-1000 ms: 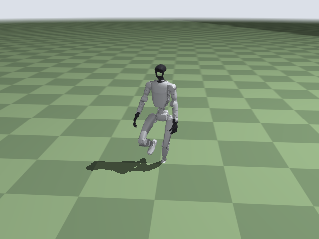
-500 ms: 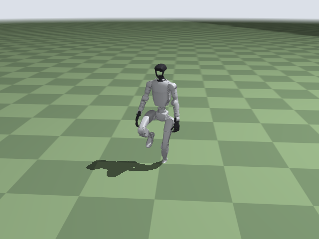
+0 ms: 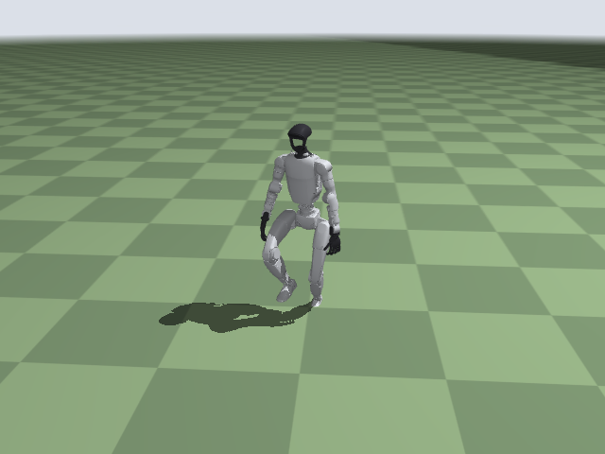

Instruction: Sport exercise

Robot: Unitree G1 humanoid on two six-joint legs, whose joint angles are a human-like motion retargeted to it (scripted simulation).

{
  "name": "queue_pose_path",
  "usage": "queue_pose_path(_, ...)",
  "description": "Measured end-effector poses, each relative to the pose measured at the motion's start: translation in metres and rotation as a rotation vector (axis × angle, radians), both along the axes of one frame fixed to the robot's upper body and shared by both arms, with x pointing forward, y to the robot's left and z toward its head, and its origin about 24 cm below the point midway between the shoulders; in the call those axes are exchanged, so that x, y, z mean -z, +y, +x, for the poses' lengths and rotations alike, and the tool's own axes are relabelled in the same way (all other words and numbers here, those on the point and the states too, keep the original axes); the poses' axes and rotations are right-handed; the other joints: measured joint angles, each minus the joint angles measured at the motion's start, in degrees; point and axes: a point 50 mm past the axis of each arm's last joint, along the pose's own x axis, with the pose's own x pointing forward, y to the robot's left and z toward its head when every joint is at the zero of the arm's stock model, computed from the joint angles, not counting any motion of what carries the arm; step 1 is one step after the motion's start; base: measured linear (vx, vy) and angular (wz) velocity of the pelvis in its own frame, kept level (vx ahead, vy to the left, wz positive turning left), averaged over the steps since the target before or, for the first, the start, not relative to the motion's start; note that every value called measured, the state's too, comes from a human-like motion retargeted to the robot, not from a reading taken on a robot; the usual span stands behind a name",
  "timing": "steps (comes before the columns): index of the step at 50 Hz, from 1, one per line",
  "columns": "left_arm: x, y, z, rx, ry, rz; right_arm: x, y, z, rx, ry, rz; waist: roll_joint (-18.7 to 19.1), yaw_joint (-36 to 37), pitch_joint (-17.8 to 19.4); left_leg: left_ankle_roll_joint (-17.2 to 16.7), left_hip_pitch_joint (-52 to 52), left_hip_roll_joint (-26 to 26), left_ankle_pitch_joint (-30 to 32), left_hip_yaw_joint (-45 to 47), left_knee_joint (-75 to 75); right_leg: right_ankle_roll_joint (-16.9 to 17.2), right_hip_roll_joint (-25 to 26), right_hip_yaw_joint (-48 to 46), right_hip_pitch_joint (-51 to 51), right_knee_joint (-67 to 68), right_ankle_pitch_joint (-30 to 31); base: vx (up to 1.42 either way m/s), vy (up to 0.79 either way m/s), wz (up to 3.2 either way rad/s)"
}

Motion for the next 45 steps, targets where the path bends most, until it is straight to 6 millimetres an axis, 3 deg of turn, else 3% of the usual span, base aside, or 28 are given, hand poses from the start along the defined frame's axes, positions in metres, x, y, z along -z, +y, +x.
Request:
queue_pose_path(13, -0.003, -0.002, 0.022, -0.021, -0.077, -0.024, -0.009, -0.002, 0.032, -0.015, -0.063, -0.007, -0.57, -1.11, -3.07, -1.52, 2.06, -2.8, 4.8, 0.32, -10.27, 3.21, -3.66, 0.16, 11.0, -25.72, -1.55, 0.18, -0.09, 0.12)
queue_pose_path(23, -0.004, -0.001, 0.024, -0.039, -0.099, -0.041, -0.006, 0.005, 0.03, -0.053, -0.033, 0.011, -2.35, -1.03, -3.52, -3.22, 6.02, -3.69, 7.17, -0.02, -11.23, 2.82, -2.71, 2.89, 22.13, -37.46, -16.73, 0.16, -0.12, 0.1)
queue_pose_path(27, -0.006, 0.003, 0.027, -0.052, -0.11, -0.039, -0.004, 0.01, 0.031, -0.087, -0.018, 0.015, -2.12, -0.15, -3.48, -8.23, 5.64, -2.18, 17.12, -2.02, -9.64, 2.63, -1.21, 2.28, 26.77, -42.36, -18.23, 0.18, -0.09, -0.12)
queue_pose_path(30, -0.006, 0.004, 0.023, -0.061, -0.109, -0.037, -0.002, 0.015, 0.027, -0.111, 0.0, 0.02, -2.59, 0.8, -3.69, -10.47, 2.64, -1.3, 19.81, -2.77, -2.68, 2.98, -0.66, 2.43, 28.4, -42.94, -18.76, 0.11, -0.05, -0.22)
queue_pose_path(35, -0.008, 0.012, 0.029, -0.063, -0.126, -0.026, -0.002, 0.018, 0.031, -0.149, 0.0, 0.022, -0.8, 3.1, -3.75, -3.59, 0.02, 6.99, 4.68, -0.76, 4.38, 3.26, 2.47, 0.06, 34.15, -50.41, -17.68, 0.12, -0.03, -0.2)
queue_pose_path(40, -0.009, 0.014, 0.026, -0.059, -0.125, -0.022, -0.001, 0.022, 0.03, -0.18, -0.002, 0.028, -0.28, 5.91, -3.56, -1.68, -4.59, 11.69, 0.74, -1.03, 13.47, 3.87, 5.13, -0.55, 37.35, -52.8, -17.56, 0.05, -0.01, -0.39)
queue_pose_path(45, -0.009, 0.016, 0.029, -0.048, -0.127, -0.015, -0.003, 0.021, 0.034, -0.19, -0.014, 0.029, -0.57, 7.95, -3.76, -0.52, -7.48, 10.98, -2.48, -3.14, 10.24, 4.63, 6.15, -0.14, 42.45, -59.21, -16.17, 0.06, 0.01, -0.17)
